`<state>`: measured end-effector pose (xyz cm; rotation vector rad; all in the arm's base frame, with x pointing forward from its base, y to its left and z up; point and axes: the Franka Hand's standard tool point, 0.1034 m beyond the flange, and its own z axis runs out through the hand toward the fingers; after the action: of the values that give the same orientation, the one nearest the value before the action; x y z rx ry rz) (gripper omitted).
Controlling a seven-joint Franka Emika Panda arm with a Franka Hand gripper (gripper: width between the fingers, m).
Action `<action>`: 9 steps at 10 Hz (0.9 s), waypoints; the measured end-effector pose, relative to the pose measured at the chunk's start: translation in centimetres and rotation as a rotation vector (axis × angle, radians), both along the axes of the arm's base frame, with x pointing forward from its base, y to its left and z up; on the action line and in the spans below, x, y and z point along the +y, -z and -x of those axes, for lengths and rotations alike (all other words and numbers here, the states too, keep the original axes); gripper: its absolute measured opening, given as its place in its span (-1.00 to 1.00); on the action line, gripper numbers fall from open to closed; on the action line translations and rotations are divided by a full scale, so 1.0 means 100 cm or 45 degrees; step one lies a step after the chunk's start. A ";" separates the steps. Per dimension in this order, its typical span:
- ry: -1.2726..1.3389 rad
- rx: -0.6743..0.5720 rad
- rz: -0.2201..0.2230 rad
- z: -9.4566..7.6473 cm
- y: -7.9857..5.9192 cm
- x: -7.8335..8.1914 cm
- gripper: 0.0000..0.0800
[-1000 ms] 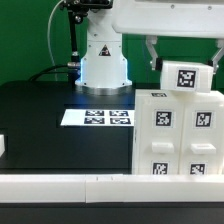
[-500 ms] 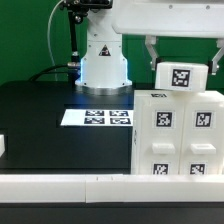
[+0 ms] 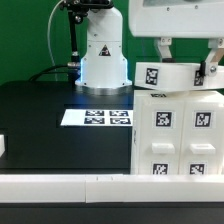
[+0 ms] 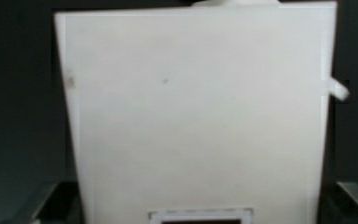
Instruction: Assemble cabinet
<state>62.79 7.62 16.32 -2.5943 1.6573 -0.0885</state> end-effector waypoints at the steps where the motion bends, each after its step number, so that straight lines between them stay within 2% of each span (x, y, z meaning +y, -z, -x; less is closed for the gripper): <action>1: 0.072 0.002 -0.012 0.000 0.000 0.001 0.39; 5: 0.417 0.011 -0.072 0.000 0.000 0.004 0.39; 6: 0.597 0.010 -0.127 -0.002 0.001 0.003 0.39; 8: 0.976 0.025 -0.200 -0.004 0.001 0.006 0.39; 9: 1.059 0.020 -0.214 -0.005 0.000 0.008 0.39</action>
Offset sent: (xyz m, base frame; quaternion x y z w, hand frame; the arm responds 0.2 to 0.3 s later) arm 0.0000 0.0000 0.0000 0.0000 0.0000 0.1938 0.9810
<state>63.31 8.43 16.33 -1.6373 2.4881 0.0345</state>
